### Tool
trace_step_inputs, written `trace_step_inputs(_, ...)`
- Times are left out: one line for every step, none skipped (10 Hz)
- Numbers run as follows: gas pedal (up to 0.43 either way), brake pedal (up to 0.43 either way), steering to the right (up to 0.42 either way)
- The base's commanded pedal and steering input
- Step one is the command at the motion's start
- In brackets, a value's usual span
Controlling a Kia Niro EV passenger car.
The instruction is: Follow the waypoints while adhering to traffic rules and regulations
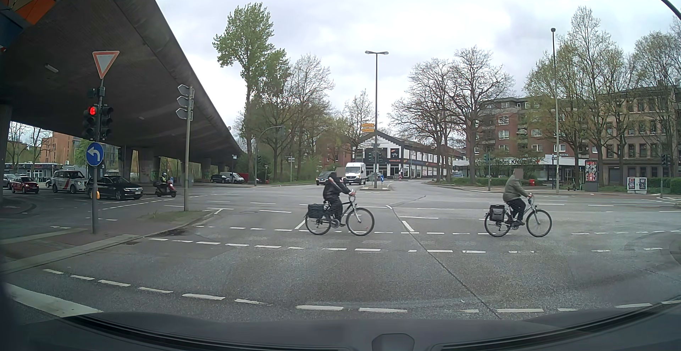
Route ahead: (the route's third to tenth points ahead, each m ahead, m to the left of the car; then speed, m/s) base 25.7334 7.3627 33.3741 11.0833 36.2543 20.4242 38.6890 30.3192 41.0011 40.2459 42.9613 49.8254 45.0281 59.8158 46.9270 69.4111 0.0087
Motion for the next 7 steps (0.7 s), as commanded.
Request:
trace_step_inputs(0.000, 0.268, -0.011)
trace_step_inputs(0.000, 0.268, -0.011)
trace_step_inputs(0.000, 0.268, -0.011)
trace_step_inputs(0.000, 0.268, -0.011)
trace_step_inputs(0.000, 0.268, -0.011)
trace_step_inputs(0.000, 0.268, -0.011)
trace_step_inputs(0.000, 0.268, -0.011)
